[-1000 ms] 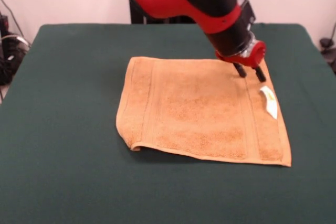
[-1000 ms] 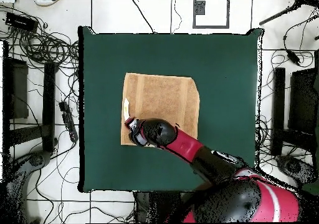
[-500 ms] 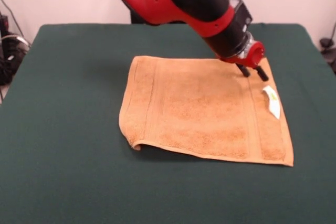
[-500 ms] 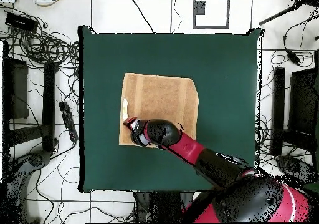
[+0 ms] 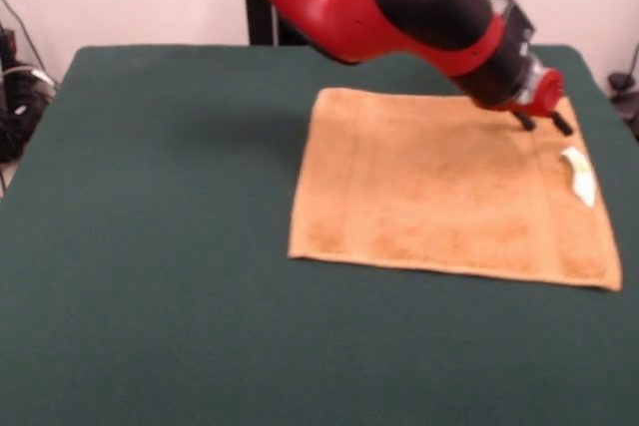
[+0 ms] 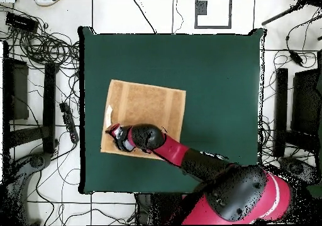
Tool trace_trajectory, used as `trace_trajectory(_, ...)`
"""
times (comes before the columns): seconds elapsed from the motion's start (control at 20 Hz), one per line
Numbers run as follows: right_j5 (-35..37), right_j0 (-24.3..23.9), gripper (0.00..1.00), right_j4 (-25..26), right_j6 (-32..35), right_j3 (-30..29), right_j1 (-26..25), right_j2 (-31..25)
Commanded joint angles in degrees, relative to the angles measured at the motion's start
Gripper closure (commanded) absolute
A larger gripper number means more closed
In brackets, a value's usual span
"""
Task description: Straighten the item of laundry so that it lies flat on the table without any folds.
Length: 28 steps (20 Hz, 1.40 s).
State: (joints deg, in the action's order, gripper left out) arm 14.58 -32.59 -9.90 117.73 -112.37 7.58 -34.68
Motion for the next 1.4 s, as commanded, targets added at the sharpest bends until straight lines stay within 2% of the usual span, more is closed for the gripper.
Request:
trace_trajectory(0.05, -6.7, 8.0, 0.0, 0.4, 8.0, -3.5, -15.5, -3.9)
trace_trajectory(0.25, -6.6, 8.9, 0.0, 1.2, 6.9, -1.5, -16.6, -2.7)
trace_trajectory(0.4, -4.7, 12.7, 0.0, 1.1, 7.4, -0.1, -12.5, 2.3)
trace_trajectory(0.55, 2.9, 20.2, 0.0, 1.4, 8.1, 1.2, -1.4, 13.5)
trace_trajectory(0.7, 12.8, 27.0, 0.0, 5.9, 6.5, 2.4, 11.1, 26.2)
trace_trajectory(0.75, 18.1, 30.2, 0.0, 8.5, 5.7, 4.6, 14.4, 31.6)
trace_trajectory(0.8, 23.3, 33.8, 0.0, 12.0, 4.8, 7.6, 16.7, 37.1)
trace_trajectory(0.9, 27.0, 36.4, 0.0, 17.7, 3.1, 12.5, 17.8, 42.5)
trace_trajectory(0.95, 29.3, 35.6, 0.0, 19.1, 2.7, 14.3, 17.6, 42.3)
trace_trajectory(1.0, 28.3, 34.8, 0.0, 21.2, 1.7, 15.5, 17.6, 41.8)
trace_trajectory(1.2, 36.3, 31.8, 0.0, 29.6, -5.4, 21.5, 18.2, 38.9)
trace_trajectory(1.4, 44.2, 26.4, 0.0, 35.9, -15.6, 24.2, 20.0, 32.3)
